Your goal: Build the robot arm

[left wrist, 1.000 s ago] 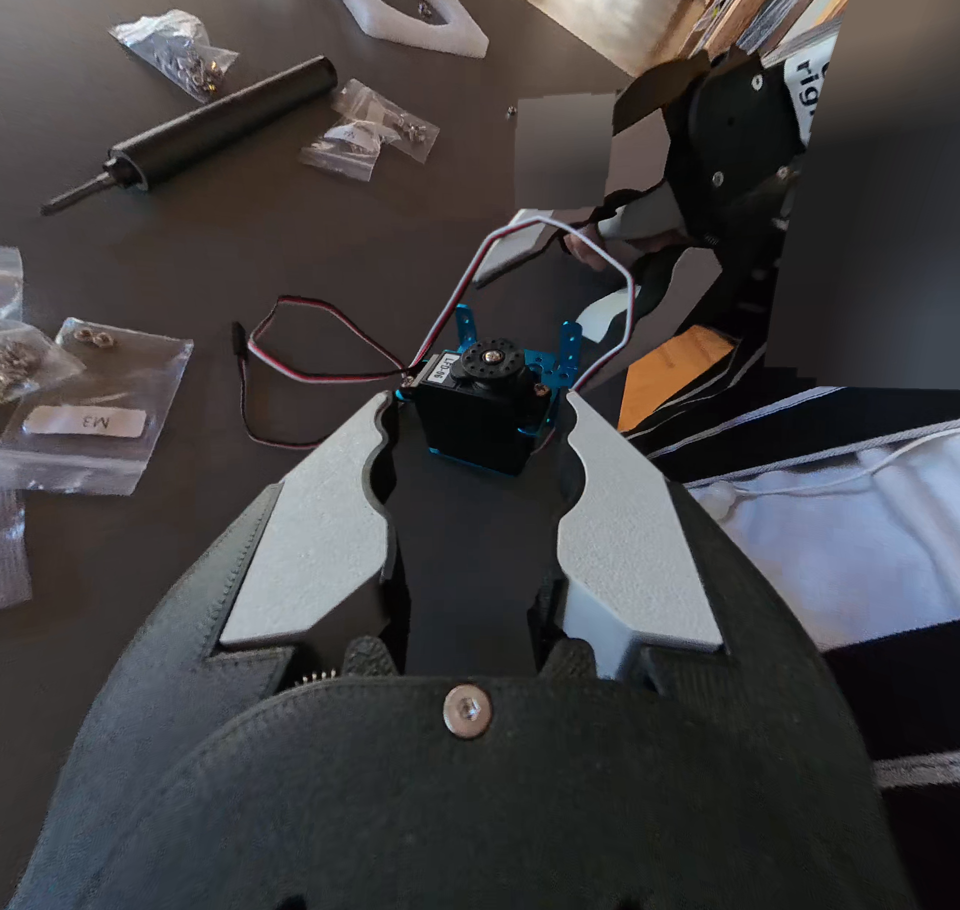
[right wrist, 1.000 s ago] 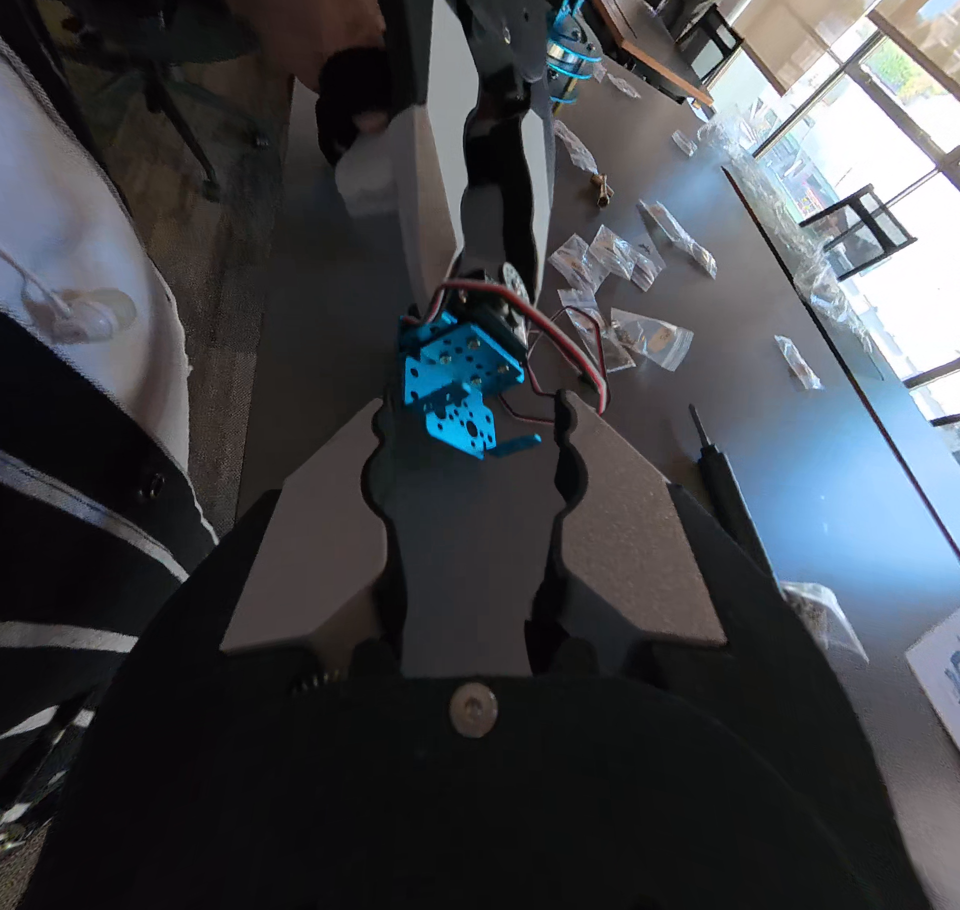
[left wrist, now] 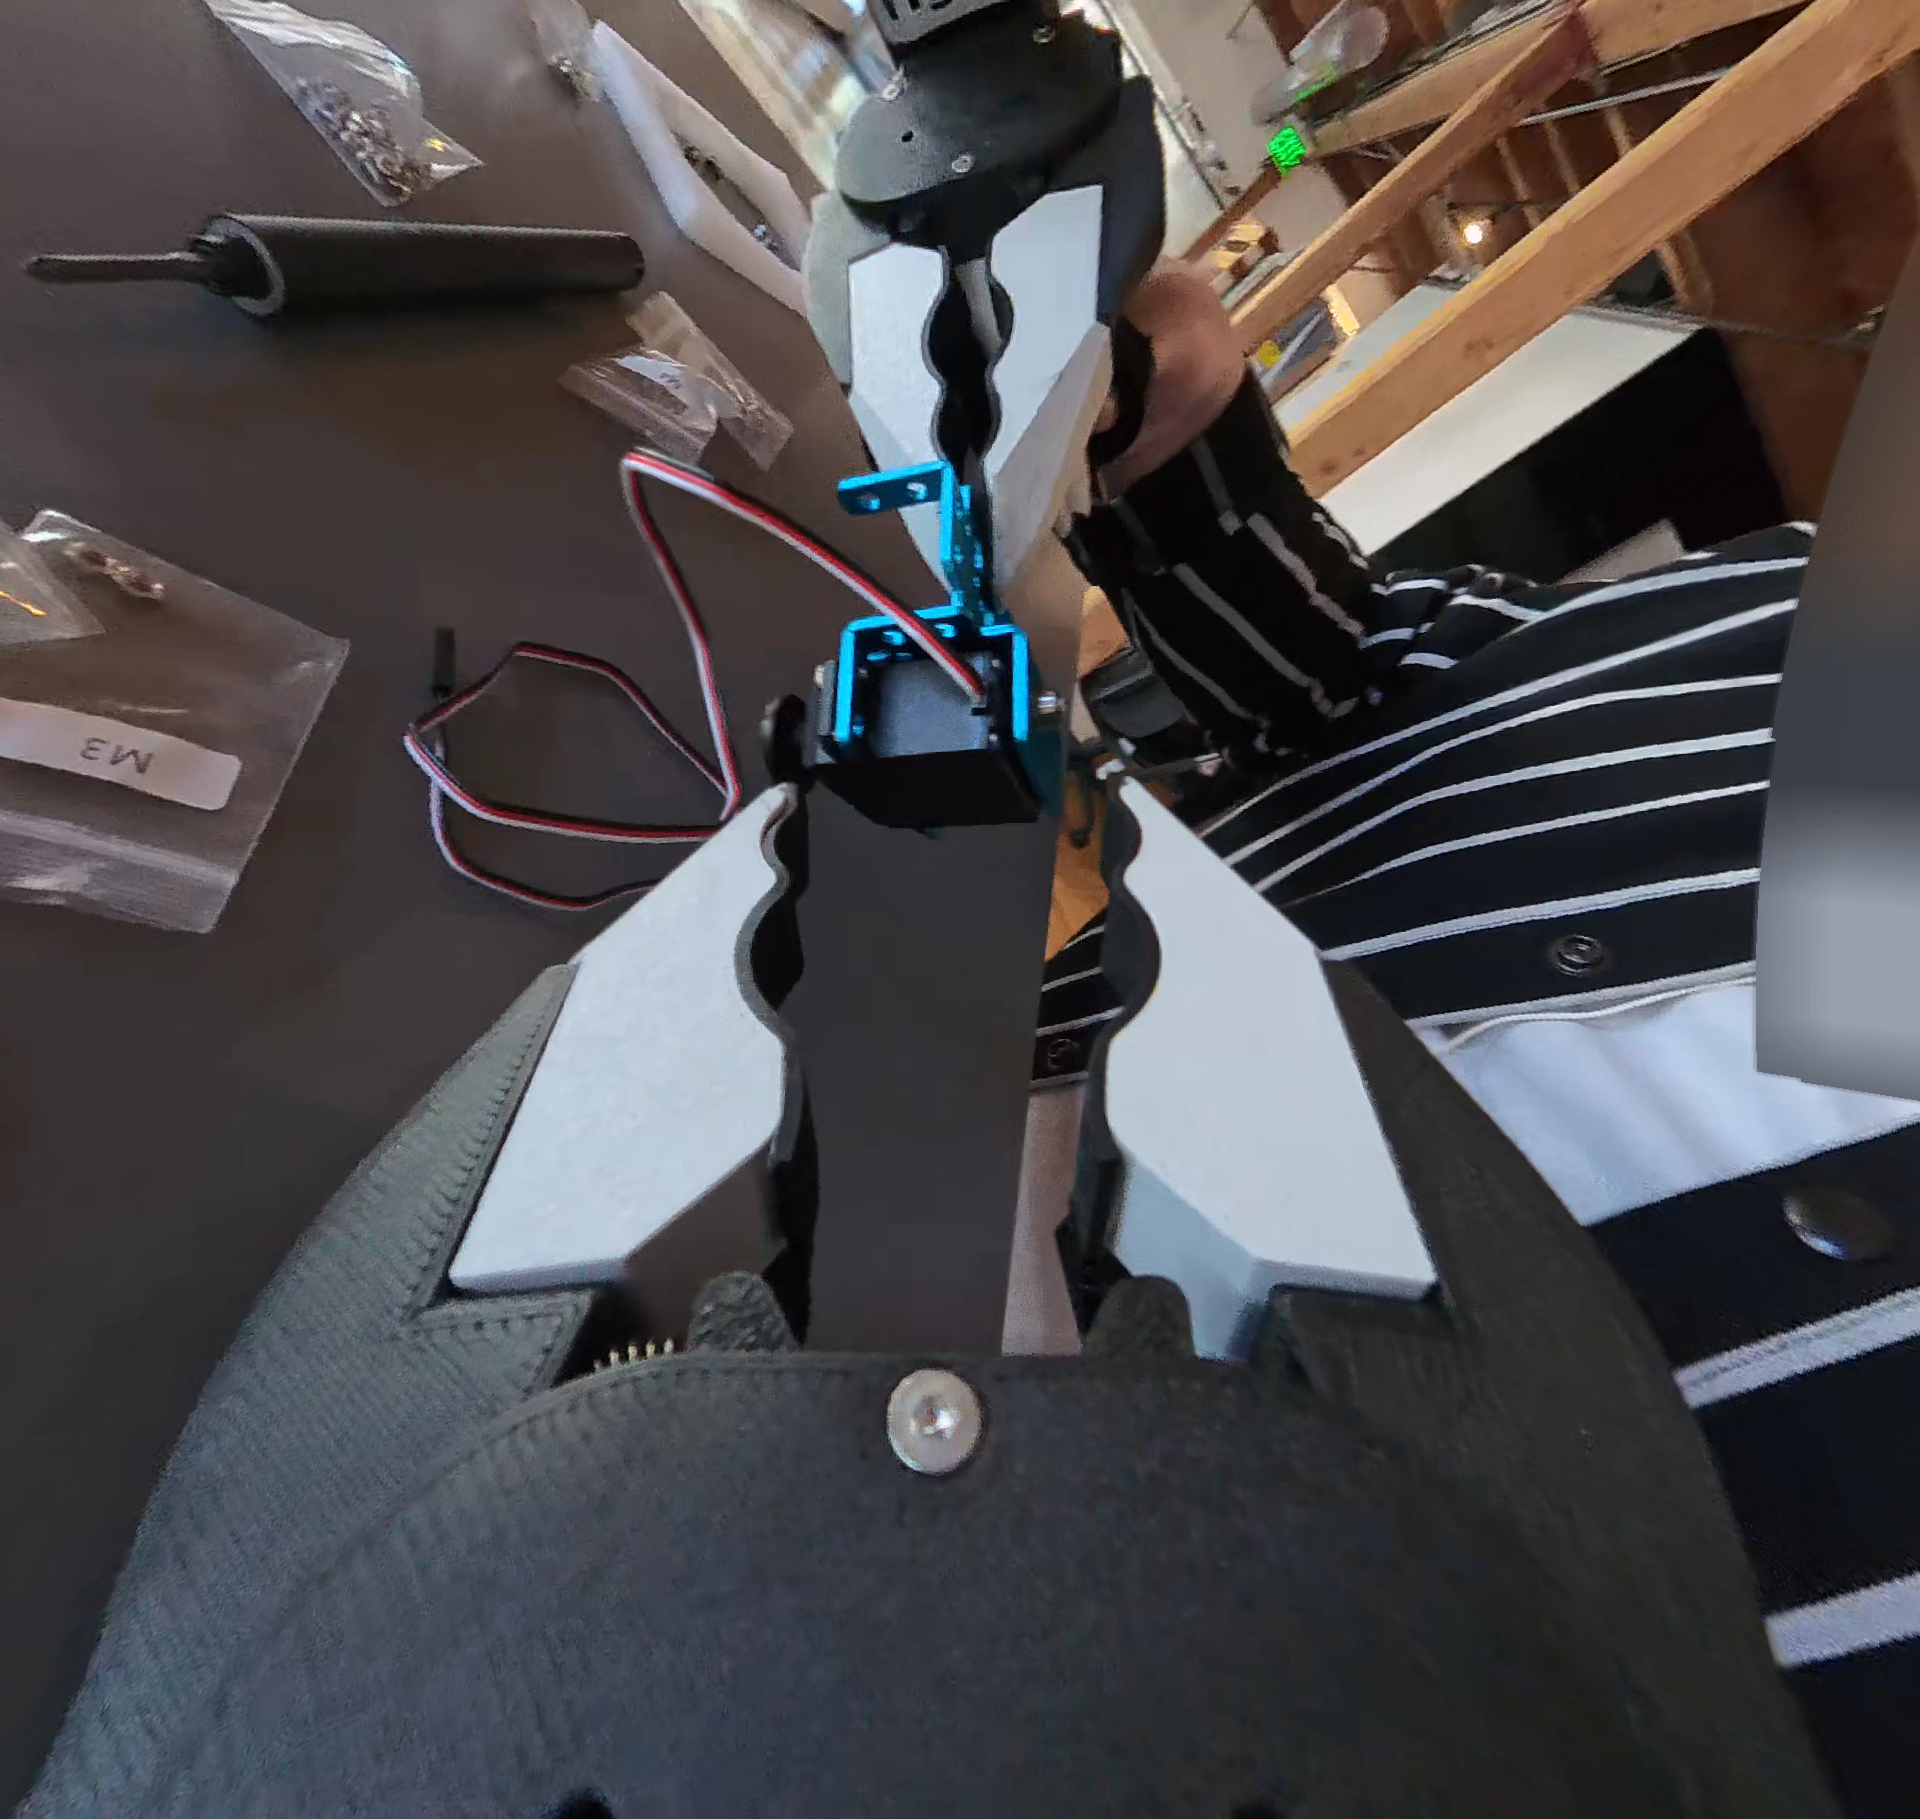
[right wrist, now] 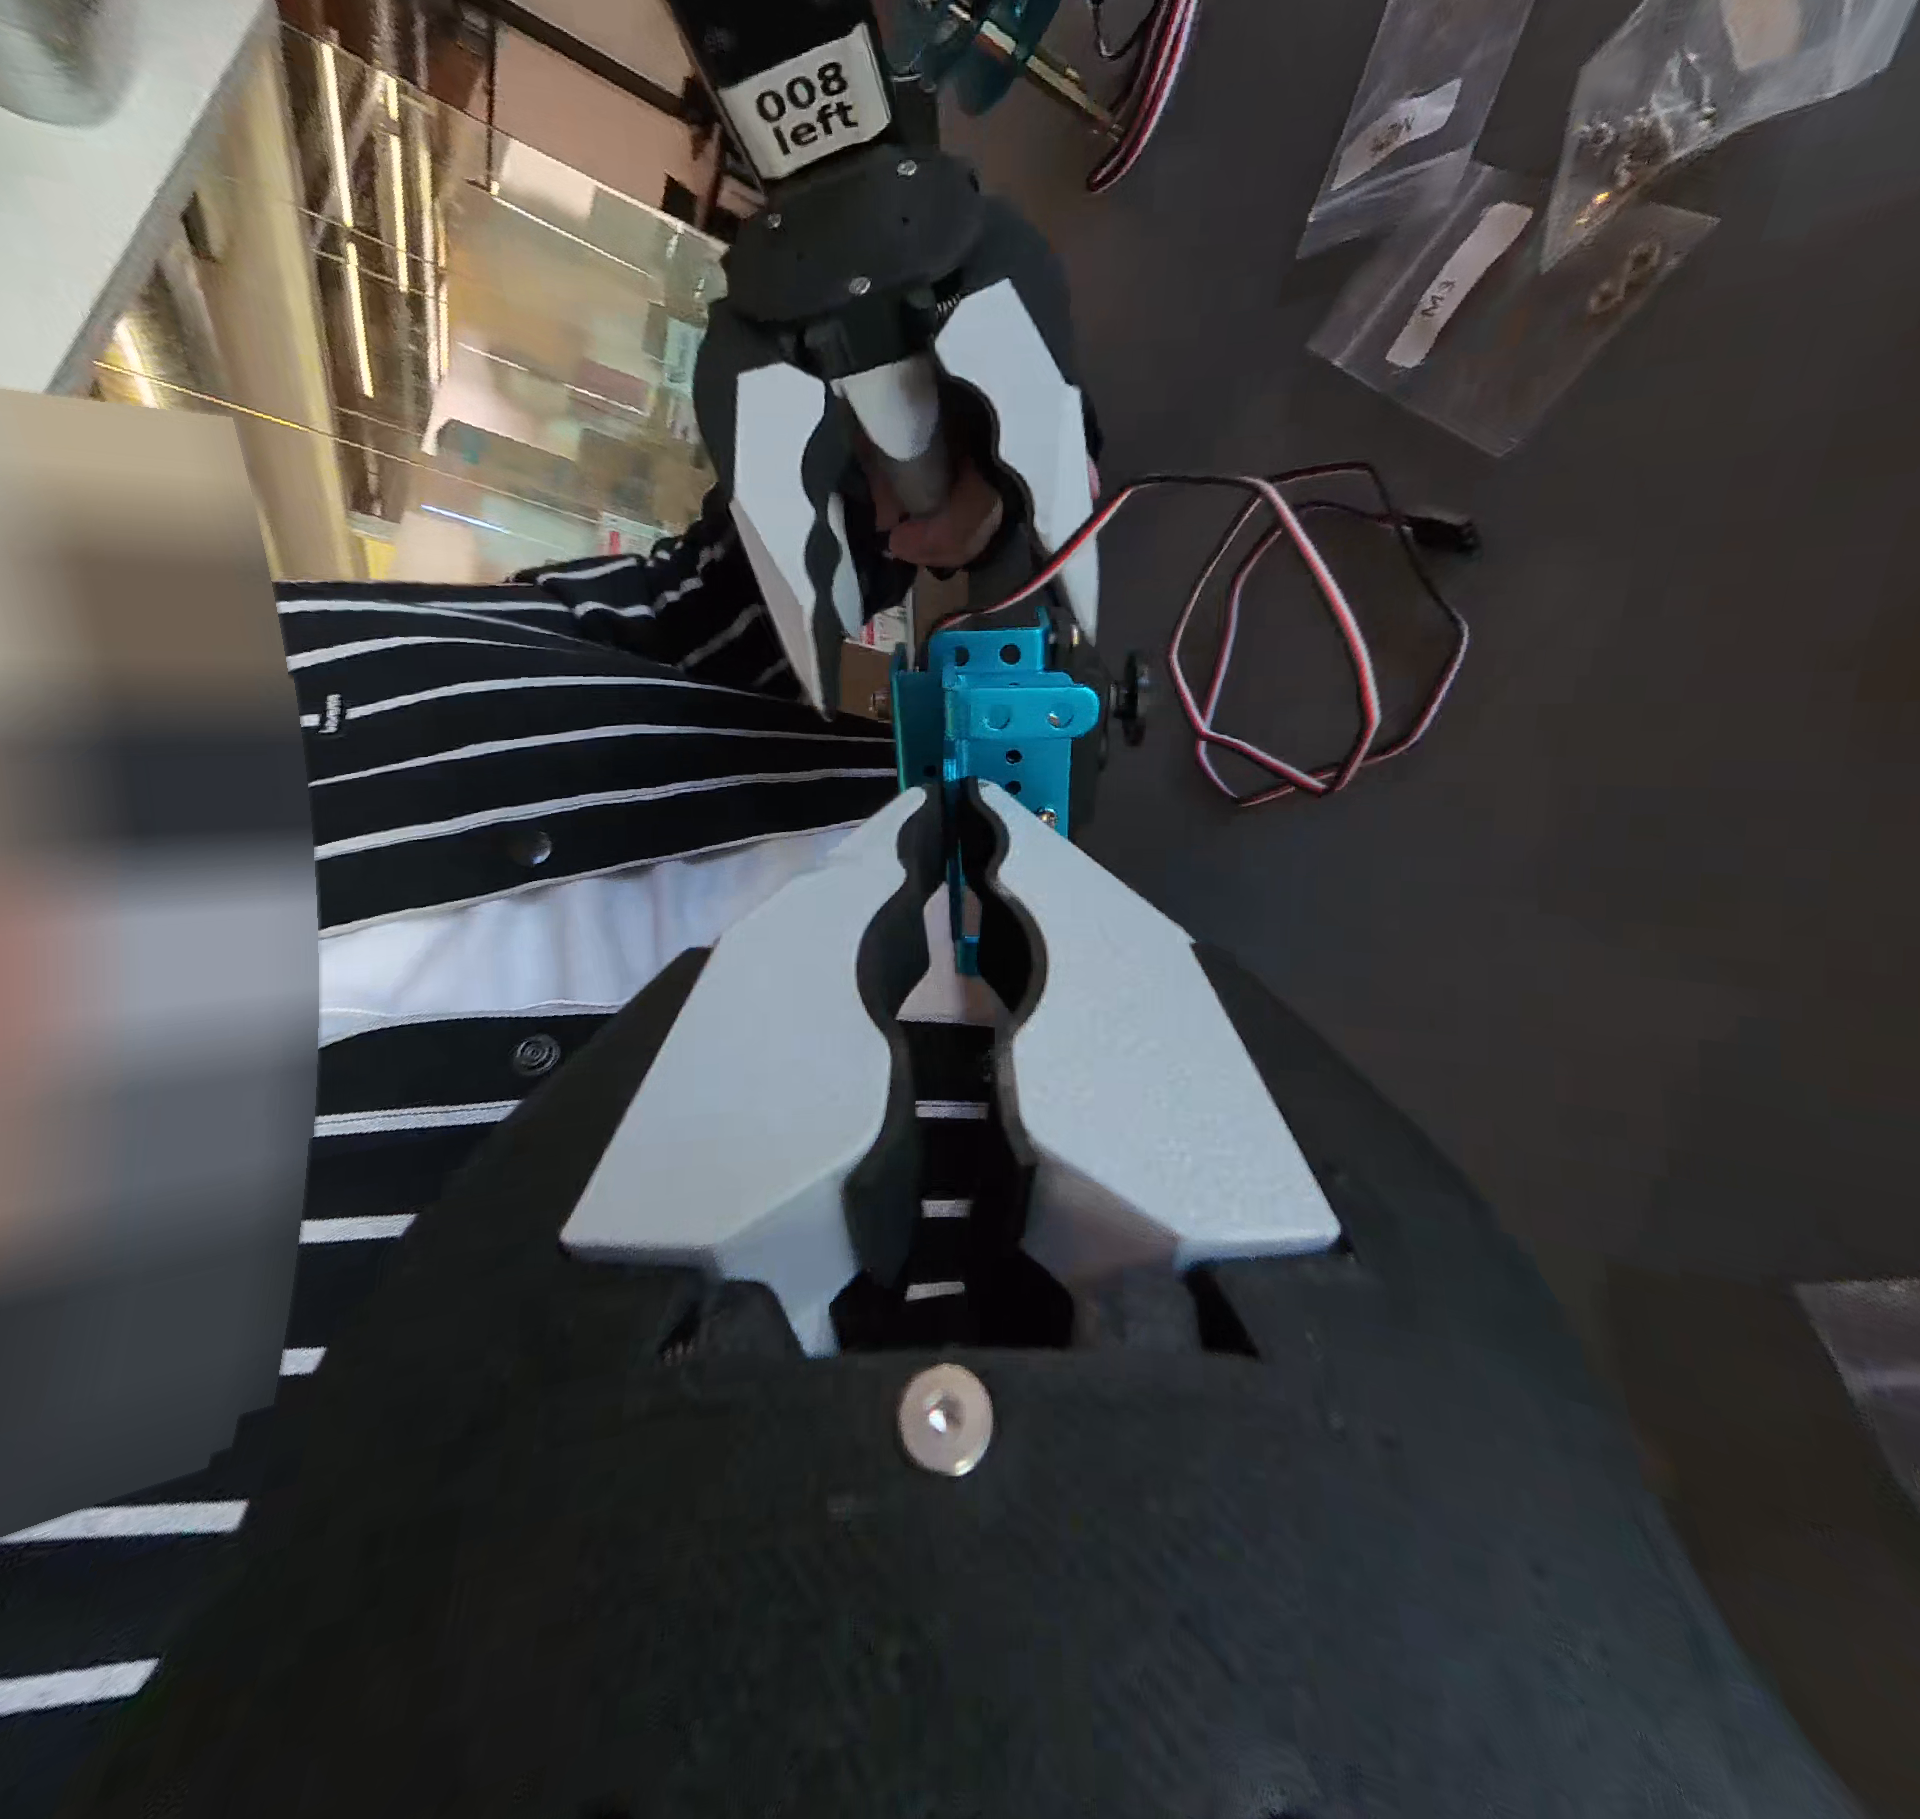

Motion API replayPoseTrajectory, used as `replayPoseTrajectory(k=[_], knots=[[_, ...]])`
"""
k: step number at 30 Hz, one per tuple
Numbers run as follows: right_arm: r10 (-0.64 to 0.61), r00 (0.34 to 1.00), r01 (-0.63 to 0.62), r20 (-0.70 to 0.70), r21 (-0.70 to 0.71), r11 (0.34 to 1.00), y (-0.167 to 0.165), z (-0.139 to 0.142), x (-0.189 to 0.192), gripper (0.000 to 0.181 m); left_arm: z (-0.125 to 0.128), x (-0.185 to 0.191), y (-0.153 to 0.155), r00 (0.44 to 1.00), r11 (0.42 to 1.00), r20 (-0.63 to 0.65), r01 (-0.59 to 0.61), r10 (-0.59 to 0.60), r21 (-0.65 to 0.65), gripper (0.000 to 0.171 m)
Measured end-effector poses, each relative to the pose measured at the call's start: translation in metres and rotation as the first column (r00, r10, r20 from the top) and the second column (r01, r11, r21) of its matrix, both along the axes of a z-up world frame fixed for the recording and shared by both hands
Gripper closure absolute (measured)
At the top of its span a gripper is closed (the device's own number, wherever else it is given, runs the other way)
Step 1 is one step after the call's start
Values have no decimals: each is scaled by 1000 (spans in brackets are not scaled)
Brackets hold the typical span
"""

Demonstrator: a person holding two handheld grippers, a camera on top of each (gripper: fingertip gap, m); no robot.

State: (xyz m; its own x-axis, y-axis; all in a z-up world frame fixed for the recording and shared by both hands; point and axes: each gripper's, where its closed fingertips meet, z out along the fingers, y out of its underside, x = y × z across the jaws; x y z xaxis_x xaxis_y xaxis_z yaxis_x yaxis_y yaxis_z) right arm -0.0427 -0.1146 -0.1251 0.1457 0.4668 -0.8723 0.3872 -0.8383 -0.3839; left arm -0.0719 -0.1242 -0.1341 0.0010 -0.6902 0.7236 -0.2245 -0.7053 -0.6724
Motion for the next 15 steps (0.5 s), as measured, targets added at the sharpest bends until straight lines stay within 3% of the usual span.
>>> replayPoseTrajectory(k=[9,15], knots=[[25,998,-26,-61,-19,999,-7,14,-5,181,15,-2,0,998,998,23,-51,50,28,123],[-14,986,-12,-168,-150,989,-6,20,-5,181,23,0,2,996,997,64,-60,63,-39,127]])
